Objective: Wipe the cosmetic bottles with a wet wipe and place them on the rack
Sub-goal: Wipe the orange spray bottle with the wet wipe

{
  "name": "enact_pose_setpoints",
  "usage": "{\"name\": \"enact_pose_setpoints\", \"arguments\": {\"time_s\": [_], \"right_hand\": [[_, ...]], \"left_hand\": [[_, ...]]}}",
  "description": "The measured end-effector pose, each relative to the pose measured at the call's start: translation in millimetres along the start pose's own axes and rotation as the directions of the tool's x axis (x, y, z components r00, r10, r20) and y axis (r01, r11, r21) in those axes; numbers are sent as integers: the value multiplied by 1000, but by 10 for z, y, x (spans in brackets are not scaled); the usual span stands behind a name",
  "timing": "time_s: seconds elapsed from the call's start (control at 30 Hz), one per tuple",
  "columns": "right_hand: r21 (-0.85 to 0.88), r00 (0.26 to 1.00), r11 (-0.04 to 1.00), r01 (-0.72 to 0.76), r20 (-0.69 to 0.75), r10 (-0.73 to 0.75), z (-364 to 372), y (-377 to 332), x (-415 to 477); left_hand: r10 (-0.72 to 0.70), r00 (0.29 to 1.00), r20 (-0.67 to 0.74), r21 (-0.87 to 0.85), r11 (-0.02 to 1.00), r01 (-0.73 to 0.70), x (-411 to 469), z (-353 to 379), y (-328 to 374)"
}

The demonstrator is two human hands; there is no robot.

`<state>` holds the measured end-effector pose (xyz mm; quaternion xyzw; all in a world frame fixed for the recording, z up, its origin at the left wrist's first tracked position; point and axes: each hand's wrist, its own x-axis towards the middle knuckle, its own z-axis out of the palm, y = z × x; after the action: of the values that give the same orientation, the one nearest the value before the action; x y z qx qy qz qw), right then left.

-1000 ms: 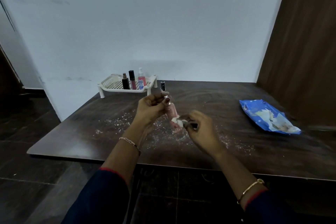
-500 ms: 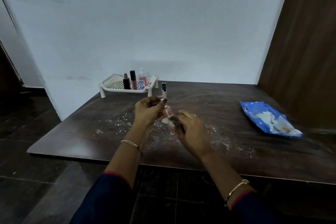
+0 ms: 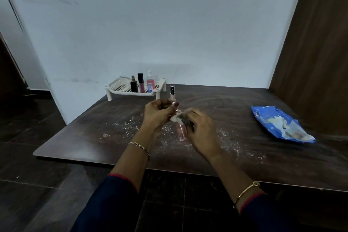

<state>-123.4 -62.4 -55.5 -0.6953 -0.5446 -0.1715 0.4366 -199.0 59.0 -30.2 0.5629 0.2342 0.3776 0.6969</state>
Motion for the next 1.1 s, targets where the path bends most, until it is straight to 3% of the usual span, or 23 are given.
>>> {"name": "enact_pose_setpoints", "arguments": {"time_s": [0.23,0.3,0.37,0.43,0.5,0.6,0.7,1.1], "right_hand": [[2,982,1000,25,189,-25,60,176,-312],[22,991,999,-39,132,36,69,209,-332],[66,975,973,-222,-13,223,82,236,-300],[269,872,846,-460,-47,488,52,211,-201],[535,749,602,-592,90,657,4,129,-66],[754,669,285,-592,261,696,-63,-3,100],[824,665,149,-546,318,676,-92,-73,197],[837,738,219,-501,281,614,-139,-265,238]], "left_hand": [[-12,997,-72,-112,994,4,57,-156,143],[-6,998,-65,-137,991,-3,71,-184,202],[9,1000,-24,-173,985,-13,69,-209,253],[26,998,58,-230,973,-12,36,-225,284],[54,984,169,-284,959,-4,-1,-239,288],[87,945,314,-320,947,19,-34,-247,273],[90,929,359,-345,937,43,-58,-240,253],[61,939,339,-599,783,166,-83,-162,164]]}}
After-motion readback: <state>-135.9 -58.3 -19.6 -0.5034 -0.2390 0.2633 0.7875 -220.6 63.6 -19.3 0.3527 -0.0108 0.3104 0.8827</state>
